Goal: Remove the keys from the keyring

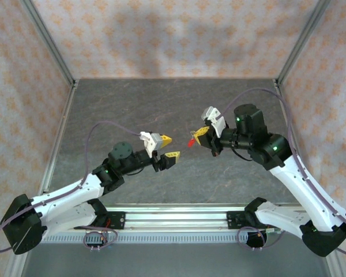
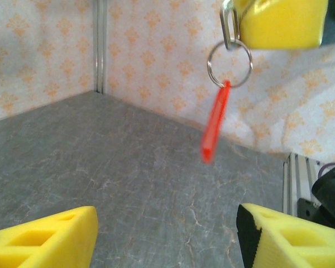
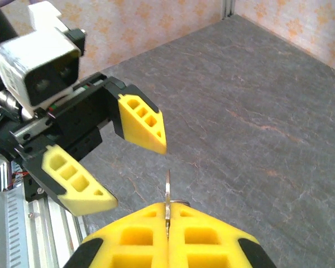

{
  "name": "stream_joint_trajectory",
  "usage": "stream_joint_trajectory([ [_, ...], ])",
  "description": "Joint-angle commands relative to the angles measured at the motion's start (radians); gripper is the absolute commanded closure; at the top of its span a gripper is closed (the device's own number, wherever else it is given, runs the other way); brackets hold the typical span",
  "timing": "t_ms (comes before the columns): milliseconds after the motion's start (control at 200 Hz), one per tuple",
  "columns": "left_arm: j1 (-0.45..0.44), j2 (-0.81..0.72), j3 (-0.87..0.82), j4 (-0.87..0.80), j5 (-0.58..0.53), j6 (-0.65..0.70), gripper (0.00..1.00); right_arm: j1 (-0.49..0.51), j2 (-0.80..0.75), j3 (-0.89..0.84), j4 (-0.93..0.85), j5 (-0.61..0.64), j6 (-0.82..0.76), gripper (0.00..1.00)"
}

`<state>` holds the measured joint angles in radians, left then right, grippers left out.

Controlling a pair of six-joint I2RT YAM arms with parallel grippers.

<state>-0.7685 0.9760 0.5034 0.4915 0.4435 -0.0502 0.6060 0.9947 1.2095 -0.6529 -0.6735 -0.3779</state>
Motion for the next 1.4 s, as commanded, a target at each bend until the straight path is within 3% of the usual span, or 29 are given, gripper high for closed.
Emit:
stream_joint_trajectory([
  [0, -0.027, 0.012, 0.038, 0.061, -0.043, 0.066, 0.34, 0.005, -0.008, -0.002, 0.031, -0.035, -0.053, 1.00],
  [275, -0.044, -0.008, 0.057, 0.093, -0.083, 0.059, 0.39, 0.005, -0.012, -0.027, 0.085, -0.007, -0.020, 1.00],
  [541, -0.044, -0.008, 0.141, -0.018, -0.040, 0.011, 0.46, 0.005, 0.016, -0.027, 0.105, 0.056, 0.025, 1.00],
  [696, -0.044, 0.002, 0.153, -0.017, -0.012, 0.018, 0.40, 0.005, 0.022, -0.033, 0.122, 0.083, 0.046, 1.00],
  [856, -0.043, 0.016, 0.115, 0.067, -0.109, 0.063, 0.40, 0.005, 0.024, -0.043, 0.152, 0.138, 0.067, 1.00],
  [1091, -0.043, 0.072, 0.181, -0.060, -0.148, 0.242, 0.33, 0.005, 0.085, -0.037, 0.208, 0.276, 0.160, 1.00],
  [1256, -0.006, 0.093, 0.175, -0.017, -0.130, 0.209, 0.34, 0.005, 0.136, -0.044, 0.276, 0.289, 0.289, 1.00],
  [1396, 0.005, 0.070, 0.137, 0.032, -0.100, 0.187, 0.36, 0.005, 0.145, -0.060, 0.283, 0.280, 0.239, 1.00],
])
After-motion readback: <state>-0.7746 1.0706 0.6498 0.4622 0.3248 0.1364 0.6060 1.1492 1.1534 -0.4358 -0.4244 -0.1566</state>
